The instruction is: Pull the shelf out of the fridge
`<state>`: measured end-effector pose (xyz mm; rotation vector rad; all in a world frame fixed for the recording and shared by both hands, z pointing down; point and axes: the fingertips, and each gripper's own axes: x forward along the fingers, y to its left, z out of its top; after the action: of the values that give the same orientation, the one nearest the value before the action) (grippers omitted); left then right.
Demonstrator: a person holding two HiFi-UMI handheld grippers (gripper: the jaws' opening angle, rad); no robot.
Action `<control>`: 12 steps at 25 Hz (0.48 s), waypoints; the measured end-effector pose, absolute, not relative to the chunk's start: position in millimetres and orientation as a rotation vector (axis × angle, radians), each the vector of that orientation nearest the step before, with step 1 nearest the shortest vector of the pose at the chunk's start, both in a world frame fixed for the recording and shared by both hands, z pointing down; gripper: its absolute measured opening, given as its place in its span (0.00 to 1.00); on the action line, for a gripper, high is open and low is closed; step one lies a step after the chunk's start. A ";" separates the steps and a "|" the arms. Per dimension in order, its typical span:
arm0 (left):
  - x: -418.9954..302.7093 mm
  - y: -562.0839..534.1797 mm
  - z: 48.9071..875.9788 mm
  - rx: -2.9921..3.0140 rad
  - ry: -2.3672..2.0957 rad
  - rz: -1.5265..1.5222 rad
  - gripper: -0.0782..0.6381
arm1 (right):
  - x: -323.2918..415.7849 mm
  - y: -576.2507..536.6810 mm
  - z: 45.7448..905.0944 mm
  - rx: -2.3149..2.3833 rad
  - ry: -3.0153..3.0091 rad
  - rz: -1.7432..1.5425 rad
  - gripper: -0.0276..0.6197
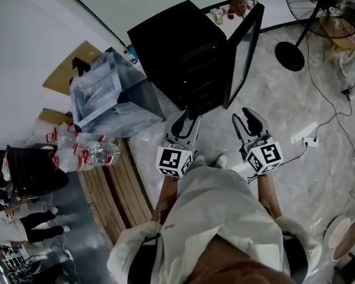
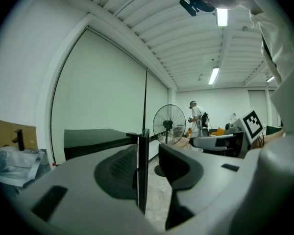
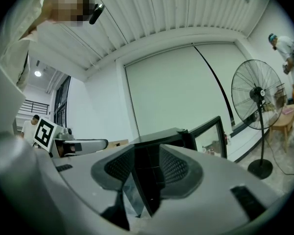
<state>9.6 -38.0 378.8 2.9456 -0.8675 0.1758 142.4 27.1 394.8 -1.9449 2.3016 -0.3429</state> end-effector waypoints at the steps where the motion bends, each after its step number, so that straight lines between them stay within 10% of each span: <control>1: 11.2 -39.8 378.8 2.944 -0.875 0.178 0.31 | 144.1 25.8 395.8 -1.939 2.304 -0.348 0.28; 12: 29.7 -65.5 389.8 2.911 -0.900 0.141 0.30 | 157.7 1.3 402.3 -1.915 2.321 -0.354 0.28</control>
<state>29.7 -65.5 389.8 2.9115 -0.9000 0.1409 157.7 1.3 402.3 -1.9154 2.3210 -0.3535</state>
